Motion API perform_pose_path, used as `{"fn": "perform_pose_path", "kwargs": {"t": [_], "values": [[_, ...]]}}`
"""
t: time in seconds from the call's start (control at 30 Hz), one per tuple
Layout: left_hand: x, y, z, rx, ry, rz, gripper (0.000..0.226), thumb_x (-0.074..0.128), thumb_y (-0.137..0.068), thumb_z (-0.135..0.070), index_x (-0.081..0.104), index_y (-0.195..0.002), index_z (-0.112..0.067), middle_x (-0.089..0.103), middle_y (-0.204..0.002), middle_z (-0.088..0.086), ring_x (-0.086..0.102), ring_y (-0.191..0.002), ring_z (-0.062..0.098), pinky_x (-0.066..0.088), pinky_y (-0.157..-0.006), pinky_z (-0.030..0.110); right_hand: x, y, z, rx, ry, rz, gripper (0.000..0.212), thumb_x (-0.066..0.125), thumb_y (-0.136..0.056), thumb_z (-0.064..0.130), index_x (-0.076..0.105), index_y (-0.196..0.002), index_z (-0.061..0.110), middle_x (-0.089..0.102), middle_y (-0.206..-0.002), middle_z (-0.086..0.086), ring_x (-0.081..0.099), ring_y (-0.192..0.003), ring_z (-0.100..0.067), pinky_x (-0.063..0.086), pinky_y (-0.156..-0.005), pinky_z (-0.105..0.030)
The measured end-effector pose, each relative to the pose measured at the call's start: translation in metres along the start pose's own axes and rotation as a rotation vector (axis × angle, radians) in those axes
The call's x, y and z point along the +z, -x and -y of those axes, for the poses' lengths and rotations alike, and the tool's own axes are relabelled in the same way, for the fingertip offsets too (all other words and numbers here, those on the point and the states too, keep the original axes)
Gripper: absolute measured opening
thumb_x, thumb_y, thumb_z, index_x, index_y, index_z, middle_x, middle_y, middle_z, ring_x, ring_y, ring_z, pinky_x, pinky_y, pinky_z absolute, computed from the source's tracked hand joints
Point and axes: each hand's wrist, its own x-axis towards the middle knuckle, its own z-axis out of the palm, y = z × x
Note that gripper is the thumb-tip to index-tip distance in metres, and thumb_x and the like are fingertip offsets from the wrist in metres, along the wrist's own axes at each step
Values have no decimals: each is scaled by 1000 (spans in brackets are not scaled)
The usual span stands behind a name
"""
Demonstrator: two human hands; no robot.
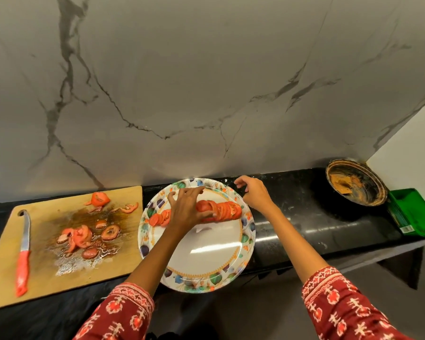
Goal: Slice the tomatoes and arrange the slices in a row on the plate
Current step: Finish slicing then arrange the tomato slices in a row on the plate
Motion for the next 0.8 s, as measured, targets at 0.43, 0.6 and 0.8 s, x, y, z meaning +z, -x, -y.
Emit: {"fn": "perform_pose_path", "kwargs": {"t": [0.43,0.6,0.8], "values": [[-72,111,135,-360,66,-464,40,60,-83,-41,61,-114,-17,64,-112,4,52,-110,27,30,-93,47,104,-2,128,-252,-120,93,44,45,-68,-14,66,-101,5,68,-95,-7,61,-80,-14,40,-66,-11],[-102,142,190,-488,92,-566,29,64,-86,-17,61,-114,-7,64,-110,11,53,-107,34,39,-88,46,145,6,183,-344,-131,200,32,54,-76,-6,66,-103,5,69,-95,-9,57,-76,-17,42,-67,-21],[-122,158,224,-538,112,-549,30,61,-87,-9,59,-116,-7,63,-111,11,51,-107,29,42,-86,40,187,11,228,-401,66,344,25,63,-83,17,65,-107,10,67,-105,-7,60,-91,-20,47,-75,-28]]}}
